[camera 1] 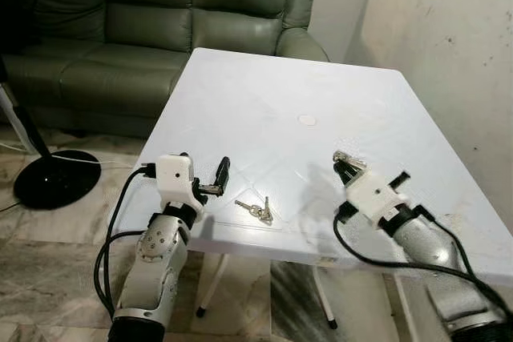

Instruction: Hang keys on a hook

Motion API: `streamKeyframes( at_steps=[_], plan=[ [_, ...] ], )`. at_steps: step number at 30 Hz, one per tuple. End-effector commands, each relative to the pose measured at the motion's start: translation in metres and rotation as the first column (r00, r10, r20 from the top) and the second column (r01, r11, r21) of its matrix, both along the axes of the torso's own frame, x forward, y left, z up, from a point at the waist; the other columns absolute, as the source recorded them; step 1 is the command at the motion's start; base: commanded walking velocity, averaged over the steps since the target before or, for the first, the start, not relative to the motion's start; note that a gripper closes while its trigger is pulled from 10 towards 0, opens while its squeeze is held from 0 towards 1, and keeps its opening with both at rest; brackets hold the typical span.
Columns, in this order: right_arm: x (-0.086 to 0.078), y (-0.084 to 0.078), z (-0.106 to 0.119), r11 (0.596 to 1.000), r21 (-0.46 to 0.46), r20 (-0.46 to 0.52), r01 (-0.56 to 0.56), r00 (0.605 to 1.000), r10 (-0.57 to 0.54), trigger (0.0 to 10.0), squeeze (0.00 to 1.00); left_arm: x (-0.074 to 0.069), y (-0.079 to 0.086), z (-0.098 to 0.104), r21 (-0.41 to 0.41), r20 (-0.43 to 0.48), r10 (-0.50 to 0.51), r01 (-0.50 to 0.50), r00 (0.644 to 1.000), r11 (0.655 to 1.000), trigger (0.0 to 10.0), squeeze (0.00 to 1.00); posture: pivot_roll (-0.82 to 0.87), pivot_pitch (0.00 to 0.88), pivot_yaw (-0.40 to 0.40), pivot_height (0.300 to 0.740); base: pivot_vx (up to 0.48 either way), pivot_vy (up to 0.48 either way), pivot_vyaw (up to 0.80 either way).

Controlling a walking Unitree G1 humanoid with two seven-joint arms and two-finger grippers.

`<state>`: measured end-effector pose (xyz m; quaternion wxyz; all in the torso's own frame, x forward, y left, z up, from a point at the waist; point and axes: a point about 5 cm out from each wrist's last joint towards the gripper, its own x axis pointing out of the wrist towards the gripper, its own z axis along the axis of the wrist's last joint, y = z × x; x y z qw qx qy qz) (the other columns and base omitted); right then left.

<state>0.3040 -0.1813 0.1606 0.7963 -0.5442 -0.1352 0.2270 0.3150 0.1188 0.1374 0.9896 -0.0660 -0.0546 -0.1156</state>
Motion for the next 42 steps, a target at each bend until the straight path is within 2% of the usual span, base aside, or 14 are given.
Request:
streamKeyframes(
  at_steps=[1, 4, 8, 9, 10, 11, 12, 14, 17, 24, 33, 38, 40, 42],
  plan=[
    [0.001, -0.003, 0.005, 0.997, -0.074, 0.039, -0.007, 0.999, 0.01, 10.0, 0.0, -0.001, -0.005, -0.002, -0.003, -0.006, -0.02, 0.02, 1.0, 1.0, 10.0, 0.0, -0.01, 0.071, -0.09, 0.74, 0.0, 0.0, 0.0],
    [0.003, -0.006, 0.012, 0.997, -0.07, 0.068, 0.014, 0.998, -0.01, 10.0, 0.0, -0.001, -0.005, -0.002, -0.005, -0.006, -0.02, 0.02, 1.0, 1.0, 10.0, 0.0, -0.01, 0.072, -0.093, 0.74, 0.0, 0.0, 0.0],
    [0.006, -0.011, 0.016, 0.924, 0.37, -0.052, 0.095, 0.995, -0.082, 10.0, 0.0, -0.001, -0.006, -0.003, -0.016, -0.008, -0.015, 0.015, 1.0, 1.0, 10.0, 0.0, -0.01, 0.07, -0.091, 0.74, 0.0, 0.0, 0.0],
    [0.01, -0.013, 0.015, 0.631, 0.752, -0.196, 0.191, 0.979, -0.062, 10.0, 0.0, -0.001, -0.007, -0.003, -0.018, -0.008, -0.019, 0.019, 1.0, 1.0, 10.0, 0.0, 0.0, 0.069, -0.092, 0.74, 0.0, 0.0, 0.0],
    [0.01, -0.013, 0.015, 0.631, 0.752, -0.196, 0.191, 0.979, -0.062, 10.0, 0.0, -0.001, -0.007, -0.003, -0.018, -0.008, -0.019, 0.019, 1.0, 1.0, 10.0, 0.0, 0.0, 0.069, -0.092, 0.74, 0.0, 0.0, 0.0],
    [0.007, -0.003, 0.004, 0.911, 0.385, -0.085, 0.15, 0.988, -0.126, 10.0, 0.0, -0.001, -0.008, -0.002, -0.012, -0.006, -0.026, 0.026, 1.0, 1.0, 10.0, 0.0, 0.0, 0.069, -0.09, 0.74, 0.0, 0.0, 0.0],
    [0.001, 0.008, -0.009, 0.999, 0.03, -0.025, 0.036, 0.999, -0.035, 10.0, 0.0, -0.001, -0.007, -0.002, -0.012, -0.005, -0.026, 0.026, 1.0, 1.0, 10.0, 0.0, 0.0, 0.069, -0.09, 0.74, 0.0, 0.0, 0.0],
    [-0.006, 0.011, -0.022, 0.981, -0.186, -0.026, -0.06, 0.998, 0.056, 10.0, 0.0, -0.001, -0.007, -0.002, -0.016, -0.005, -0.024, 0.024, 1.0, 1.0, 10.0, 0.0, -0.01, 0.067, -0.088, 0.74, 0.0, 0.0, 0.0],
    [0.0, 0.0, -0.016, 0.974, 0.213, -0.153, 0.071, 0.987, -0.039, 10.0, 0.0, -0.001, -0.008, -0.001, -0.05, -0.009, -0.02, 0.02, 1.0, 0.999, 10.0, 0.0, -0.01, 0.064, -0.088, 0.74, 0.0, 0.0, 0.0],
    [0.003, 0.0, -0.002, 0.472, 0.842, -0.351, 0.26, 0.929, 0.114, 10.0, 0.0, -0.002, -0.01, -0.002, -0.049, -0.009, -0.028, 0.027, 1.0, 0.998, 10.0, 0.0, 0.0, 0.06, -0.092, 0.74, 0.0, 0.0, 0.0],
    [0.011, -0.004, 0.01, -0.014, 0.94, -0.332, 0.34, 0.926, 0.178, 10.0, 0.0, -0.001, -0.013, 0.002, -0.071, -0.005, -0.036, 0.036, 0.999, 0.997, 10.0, 0.0, -0.01, 0.056, -0.089, 0.74, 0.0, 0.0, 0.0],
    [0.01, -0.005, 0.016, 0.04, 0.945, -0.326, 0.324, 0.939, 0.108, 10.0, 0.0, 0.0, -0.015, 0.009, -0.084, 0.013, -0.038, 0.039, 0.999, 0.996, 10.0, 0.0, -0.01, 0.059, -0.087, 0.74, 0.0, 0.0, 0.0],
    [0.011, -0.008, 0.012, -0.213, 0.887, -0.359, 0.409, 0.903, 0.237, 10.0, 0.0, 0.001, -0.013, 0.011, -0.113, 0.013, -0.03, 0.031, 0.999, 0.993, 10.0, 0.0, -0.01, 0.061, -0.088, 0.74, 0.0, 0.0, 0.0],
    [0.012, -0.003, 0.0, -0.065, 0.86, -0.481, 0.507, 0.846, 0.231, 10.0, 0.0, 0.001, -0.012, 0.012, -0.125, 0.016, -0.028, 0.03, 0.999, 0.992, 10.0, 0.0, -0.01, 0.062, -0.087, 0.74, 0.0, 0.0, 0.0]
  ],
)
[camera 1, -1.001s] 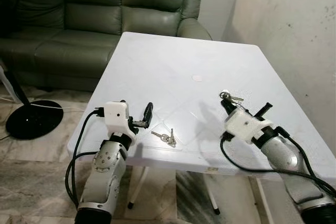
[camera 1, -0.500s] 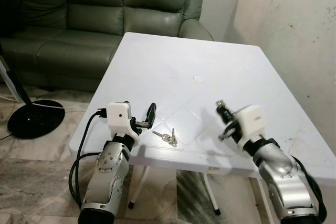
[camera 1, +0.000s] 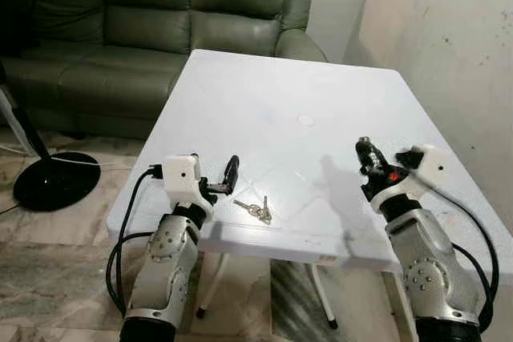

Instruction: Hang keys on a hook

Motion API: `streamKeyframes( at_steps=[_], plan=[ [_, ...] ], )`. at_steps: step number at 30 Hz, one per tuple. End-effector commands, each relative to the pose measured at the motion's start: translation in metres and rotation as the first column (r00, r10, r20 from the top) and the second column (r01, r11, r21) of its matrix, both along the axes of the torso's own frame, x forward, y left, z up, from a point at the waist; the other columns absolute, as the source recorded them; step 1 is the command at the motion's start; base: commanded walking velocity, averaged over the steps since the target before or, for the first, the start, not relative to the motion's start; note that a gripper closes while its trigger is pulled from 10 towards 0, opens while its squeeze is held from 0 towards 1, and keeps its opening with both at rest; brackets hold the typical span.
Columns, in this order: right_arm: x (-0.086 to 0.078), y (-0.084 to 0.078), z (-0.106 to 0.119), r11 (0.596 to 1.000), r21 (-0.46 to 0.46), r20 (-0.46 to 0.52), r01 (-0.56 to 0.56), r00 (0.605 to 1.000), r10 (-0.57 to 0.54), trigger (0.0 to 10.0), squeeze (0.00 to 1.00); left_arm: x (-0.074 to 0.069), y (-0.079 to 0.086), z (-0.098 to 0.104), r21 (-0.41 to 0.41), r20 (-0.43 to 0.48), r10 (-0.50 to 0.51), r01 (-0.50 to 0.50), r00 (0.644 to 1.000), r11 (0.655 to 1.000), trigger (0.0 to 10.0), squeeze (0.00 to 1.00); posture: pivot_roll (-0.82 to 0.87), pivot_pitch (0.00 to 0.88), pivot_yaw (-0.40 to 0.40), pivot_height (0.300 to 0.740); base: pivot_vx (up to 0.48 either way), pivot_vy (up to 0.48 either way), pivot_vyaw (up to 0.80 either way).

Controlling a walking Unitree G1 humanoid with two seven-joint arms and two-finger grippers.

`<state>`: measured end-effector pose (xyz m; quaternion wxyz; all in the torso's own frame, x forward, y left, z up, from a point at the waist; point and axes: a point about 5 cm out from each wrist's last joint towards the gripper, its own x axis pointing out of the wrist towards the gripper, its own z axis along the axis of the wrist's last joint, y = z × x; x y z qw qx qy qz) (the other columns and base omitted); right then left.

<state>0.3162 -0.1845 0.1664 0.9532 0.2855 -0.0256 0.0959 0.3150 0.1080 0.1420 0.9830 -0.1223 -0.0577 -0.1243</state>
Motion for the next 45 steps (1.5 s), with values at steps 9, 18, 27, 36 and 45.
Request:
streamKeyframes(
  at_steps=[9, 18, 27, 36, 45],
  plan=[
    [0.002, -0.022, -0.029, 0.867, 0.484, -0.356, 0.122, 0.932, 0.067, 10.0, 0.0, 0.001, -0.002, 0.009, -0.042, 0.016, 0.0, 0.001, 1.0, 0.999, 10.0, 0.0, -0.02, 0.072, -0.099, 0.74, 0.0, 0.0, 0.0],
    [-0.001, -0.025, -0.041, 0.958, 0.239, -0.588, 0.16, 0.809, 0.012, 10.0, 0.0, -0.002, -0.006, 0.007, -0.07, -0.001, -0.006, 0.006, 1.0, 0.997, 10.0, 0.0, -0.03, 0.075, -0.097, 0.74, 0.0, 0.0, 0.0],
    [0.0, -0.071, -0.033, 0.834, -0.448, -0.566, 0.323, 0.619, -0.544, 10.0, 0.0, -0.003, -0.012, 0.007, -0.091, -0.005, -0.016, 0.015, 1.0, 0.996, 10.0, 0.0, -0.03, 0.075, -0.101, 0.74, 0.0, 0.0, 0.0],
    [0.003, -0.036, 0.035, 0.568, -0.81, 0.074, 0.147, 0.986, -0.149, 10.0, 0.0, -0.005, -0.016, 0.006, -0.105, -0.013, -0.023, 0.022, 1.0, 0.994, 10.0, 0.0, -0.03, 0.071, -0.103, 0.74, 0.0, 0.0, 0.0],
    [-0.023, -0.023, 0.006, -0.3, -0.953, -0.078, 0.04, 0.925, 0.373, 10.0, 0.0, -0.003, -0.019, 0.007, -0.127, -0.014, -0.032, 0.03, 0.999, 0.991, 10.0, 0.0, -0.04, 0.058, -0.1, 0.74, 0.0, 0.0, 0.0]
  ],
)
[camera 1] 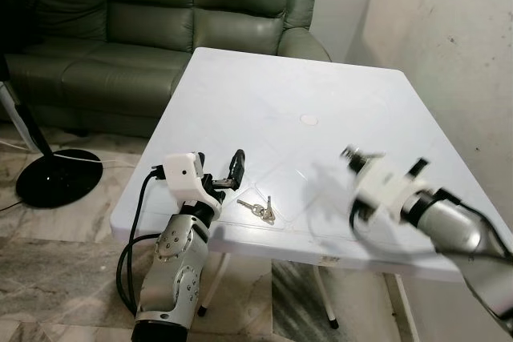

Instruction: Hang keys on a hook

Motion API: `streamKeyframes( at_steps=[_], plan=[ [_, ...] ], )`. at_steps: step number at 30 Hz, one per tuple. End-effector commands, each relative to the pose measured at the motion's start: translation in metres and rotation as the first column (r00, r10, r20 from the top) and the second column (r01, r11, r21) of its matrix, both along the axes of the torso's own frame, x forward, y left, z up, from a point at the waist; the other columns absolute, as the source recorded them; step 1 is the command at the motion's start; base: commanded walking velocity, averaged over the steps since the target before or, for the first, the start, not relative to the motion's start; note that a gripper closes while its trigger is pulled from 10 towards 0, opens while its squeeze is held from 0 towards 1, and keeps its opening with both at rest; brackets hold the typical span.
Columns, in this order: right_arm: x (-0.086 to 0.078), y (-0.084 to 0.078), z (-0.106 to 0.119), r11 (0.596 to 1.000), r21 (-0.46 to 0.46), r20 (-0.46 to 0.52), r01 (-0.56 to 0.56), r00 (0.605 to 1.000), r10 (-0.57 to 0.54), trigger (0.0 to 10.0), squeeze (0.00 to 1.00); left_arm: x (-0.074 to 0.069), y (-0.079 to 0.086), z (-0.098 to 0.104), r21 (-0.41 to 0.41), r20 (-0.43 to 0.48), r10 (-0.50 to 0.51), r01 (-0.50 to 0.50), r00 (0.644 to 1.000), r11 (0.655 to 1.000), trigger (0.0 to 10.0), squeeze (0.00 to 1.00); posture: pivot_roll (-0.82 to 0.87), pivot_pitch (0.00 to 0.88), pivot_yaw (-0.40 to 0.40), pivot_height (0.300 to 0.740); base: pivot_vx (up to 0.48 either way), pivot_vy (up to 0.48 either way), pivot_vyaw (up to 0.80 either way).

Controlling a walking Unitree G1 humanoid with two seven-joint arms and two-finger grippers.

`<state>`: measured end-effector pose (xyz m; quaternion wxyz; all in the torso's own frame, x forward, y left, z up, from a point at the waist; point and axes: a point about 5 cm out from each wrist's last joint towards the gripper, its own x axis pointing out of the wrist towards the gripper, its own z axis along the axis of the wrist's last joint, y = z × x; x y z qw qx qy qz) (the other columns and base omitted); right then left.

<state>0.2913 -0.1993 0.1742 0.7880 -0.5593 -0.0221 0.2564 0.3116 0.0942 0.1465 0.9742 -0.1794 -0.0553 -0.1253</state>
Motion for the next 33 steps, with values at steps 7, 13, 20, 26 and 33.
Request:
streamKeyframes(
  at_steps=[7, 13, 20, 26, 33],
  plan=[
    [0.015, -0.022, 0.01, 0.98, -0.179, 0.203, 0.082, 0.978, -0.045, 10.0, 0.0, 0.001, -0.005, 0.003, -0.018, 0.004, -0.013, 0.013, 1.0, 1.0, 10.0, 0.0, -0.04, 0.057, -0.104, 0.74, 0.0, 0.0, 0.0],
    [0.022, -0.024, 0.004, 0.898, -0.43, 0.282, 0.089, 0.959, 0.04, 10.0, 0.0, 0.002, -0.005, 0.004, -0.018, 0.005, -0.014, 0.014, 1.0, 1.0, 10.0, 0.0, -0.05, 0.064, -0.104, 0.74, 0.0, 0.0, 0.0],
    [0.03, -0.017, 0.003, 0.567, 0.77, -0.153, 0.293, 0.947, -0.282, 10.0, 0.0, 0.003, -0.001, 0.005, -0.036, 0.006, 0.002, -0.001, 1.0, 0.999, 10.0, 0.0, -0.03, 0.068, -0.11, 0.74, 0.0, 0.0, 0.0],
    [0.027, 0.0, 0.005, 0.298, 0.916, -0.226, 0.269, 0.959, -0.171, 10.0, 0.0, 0.004, 0.001, 0.008, -0.016, 0.016, -0.007, 0.007, 1.0, 1.0, 10.0, 0.0, -0.03, 0.068, -0.101, 0.74, 0.0, 0.0, 0.0],
    [0.024, 0.0, -0.006, 0.038, 0.933, -0.348, 0.359, 0.922, -0.17, 10.0, 0.0, 0.009, 0.003, 0.015, -0.036, 0.02, -0.01, 0.01, 1.0, 0.999, 10.0, 0.0, -0.03, 0.06, -0.093, 0.74, 0.0, 0.0, 0.0]
  ],
)
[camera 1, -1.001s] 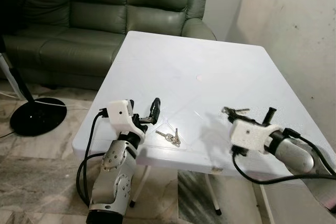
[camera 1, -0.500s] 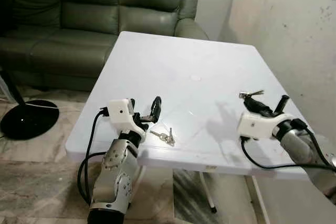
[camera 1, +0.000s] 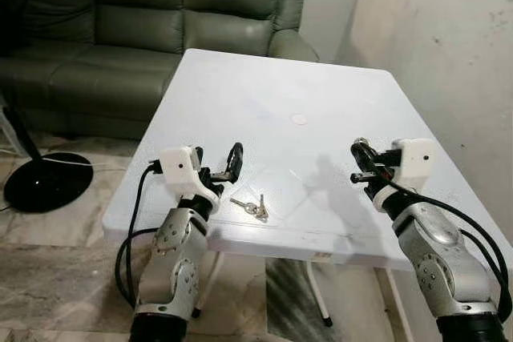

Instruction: Hang keys on a hook

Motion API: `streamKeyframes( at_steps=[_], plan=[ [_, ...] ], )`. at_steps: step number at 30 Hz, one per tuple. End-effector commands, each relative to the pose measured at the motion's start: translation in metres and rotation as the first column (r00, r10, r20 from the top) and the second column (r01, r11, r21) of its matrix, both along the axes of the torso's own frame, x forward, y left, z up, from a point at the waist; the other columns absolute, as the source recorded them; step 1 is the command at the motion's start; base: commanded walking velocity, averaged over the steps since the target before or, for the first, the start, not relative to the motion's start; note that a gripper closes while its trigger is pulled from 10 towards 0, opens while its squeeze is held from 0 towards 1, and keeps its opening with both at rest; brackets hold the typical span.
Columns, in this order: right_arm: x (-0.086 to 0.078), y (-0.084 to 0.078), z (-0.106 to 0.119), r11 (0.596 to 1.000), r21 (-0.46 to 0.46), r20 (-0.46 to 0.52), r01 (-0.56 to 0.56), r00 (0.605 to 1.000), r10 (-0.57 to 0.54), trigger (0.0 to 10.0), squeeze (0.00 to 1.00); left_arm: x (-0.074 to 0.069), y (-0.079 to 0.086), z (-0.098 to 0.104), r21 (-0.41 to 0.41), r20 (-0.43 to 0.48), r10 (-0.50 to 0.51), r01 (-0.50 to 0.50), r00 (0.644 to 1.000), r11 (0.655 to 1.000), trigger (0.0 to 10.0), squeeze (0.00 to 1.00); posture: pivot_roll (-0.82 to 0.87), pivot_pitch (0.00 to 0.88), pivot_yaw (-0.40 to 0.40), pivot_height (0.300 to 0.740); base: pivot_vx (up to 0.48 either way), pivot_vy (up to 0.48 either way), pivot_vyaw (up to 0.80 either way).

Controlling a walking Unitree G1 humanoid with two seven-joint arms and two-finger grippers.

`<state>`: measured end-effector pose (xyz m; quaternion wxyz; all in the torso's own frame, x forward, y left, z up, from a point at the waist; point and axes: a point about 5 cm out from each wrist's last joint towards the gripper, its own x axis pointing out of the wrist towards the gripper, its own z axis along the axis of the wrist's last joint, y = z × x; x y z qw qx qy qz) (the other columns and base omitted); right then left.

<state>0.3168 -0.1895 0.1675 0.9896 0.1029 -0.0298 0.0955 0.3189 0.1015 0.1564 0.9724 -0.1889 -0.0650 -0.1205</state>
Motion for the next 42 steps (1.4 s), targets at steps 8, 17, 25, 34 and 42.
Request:
streamKeyframes(
  at_steps=[8, 17, 25, 34, 42],
  plan=[
    [-0.005, -0.011, 0.02, 0.984, -0.036, 0.118, 0.173, 0.979, -0.168, 10.0, 0.0, 0.005, 0.0, 0.026, 0.026, 0.073, -0.015, 0.013, 0.997, 1.0, 10.0, 0.0, -0.03, 0.046, -0.084, 0.74, 0.0, 0.0, 0.0],
    [-0.006, -0.002, 0.019, 0.799, 0.578, -0.058, 0.165, 0.985, -0.161, 10.0, 0.0, 0.005, 0.004, 0.044, 0.035, 0.13, -0.013, 0.008, 0.991, 0.999, 10.0, 0.0, -0.02, 0.017, -0.078, 0.74, 0.0, 0.0, 0.0],
    [0.001, -0.02, 0.019, 0.981, 0.046, 0.025, 0.189, 0.981, -0.19, 10.0, 0.0, 0.005, 0.003, 0.043, 0.017, 0.116, -0.012, 0.01, 0.993, 1.0, 10.0, 0.0, -0.02, 0.016, -0.083, 0.74, 0.0, 0.0, 0.0],
    [0.005, -0.039, 0.049, 0.976, 0.002, 0.128, 0.219, 0.968, -0.218, 10.0, 0.0, 0.003, 0.007, 0.046, 0.012, 0.12, 0.008, -0.01, 0.993, 1.0, 10.0, 0.0, -0.02, 0.024, -0.095, 0.74, 0.0, 0.0, 0.0],
    [-0.012, 0.003, 0.027, 0.982, -0.106, 0.199, 0.155, 0.971, -0.132, 10.0, 0.0, -0.003, 0.011, 0.039, 0.099, 0.119, 0.008, -0.02, 0.993, 0.995, 10.0, 0.0, -0.01, 0.041, -0.083, 0.74, 0.0, 0.0, 0.0]
  ],
)
